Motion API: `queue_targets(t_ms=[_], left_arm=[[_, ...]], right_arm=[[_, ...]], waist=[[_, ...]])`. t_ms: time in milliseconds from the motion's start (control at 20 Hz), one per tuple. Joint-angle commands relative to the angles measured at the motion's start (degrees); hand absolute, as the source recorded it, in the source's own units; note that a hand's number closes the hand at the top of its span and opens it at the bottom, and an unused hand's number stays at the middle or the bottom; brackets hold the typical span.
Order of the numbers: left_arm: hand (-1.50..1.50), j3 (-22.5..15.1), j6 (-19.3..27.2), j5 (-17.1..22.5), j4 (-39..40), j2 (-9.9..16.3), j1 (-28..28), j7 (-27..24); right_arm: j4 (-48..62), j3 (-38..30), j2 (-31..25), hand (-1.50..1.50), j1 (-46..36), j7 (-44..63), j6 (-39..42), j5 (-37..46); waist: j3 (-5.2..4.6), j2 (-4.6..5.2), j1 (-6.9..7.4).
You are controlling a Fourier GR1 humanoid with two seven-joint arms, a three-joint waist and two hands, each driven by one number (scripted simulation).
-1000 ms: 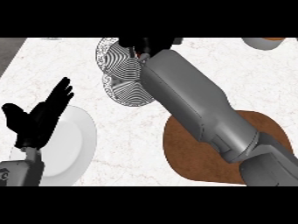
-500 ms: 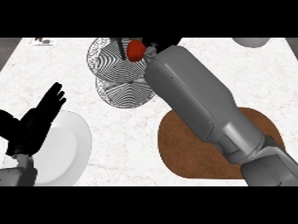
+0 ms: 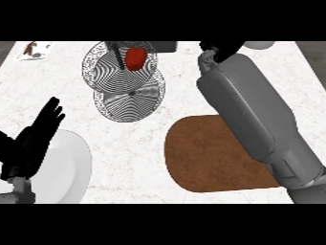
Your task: Pick the bell pepper from the cutting board and place it in the tiered basket
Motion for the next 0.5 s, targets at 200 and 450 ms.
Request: queue_targets(t_ms=[200,450], left_arm=[[0.00,3.3,-2.2,1.6,0.8,2.8,1.9,-1.0],[0.00,2.8,-3.0,2.6,-1.1,1.6,4.3,-1.4]], right_arm=[[-28.6,-1.1,-8.1,-1.50,16.3,6.1,10.3,3.8],[-47.5,-2.6,-13.6,-1.50,28.6,9.7,17.4,6.0]], waist=[[-0.05,-0.53,-2.33],[-0.07,-0.03,-0.76]])
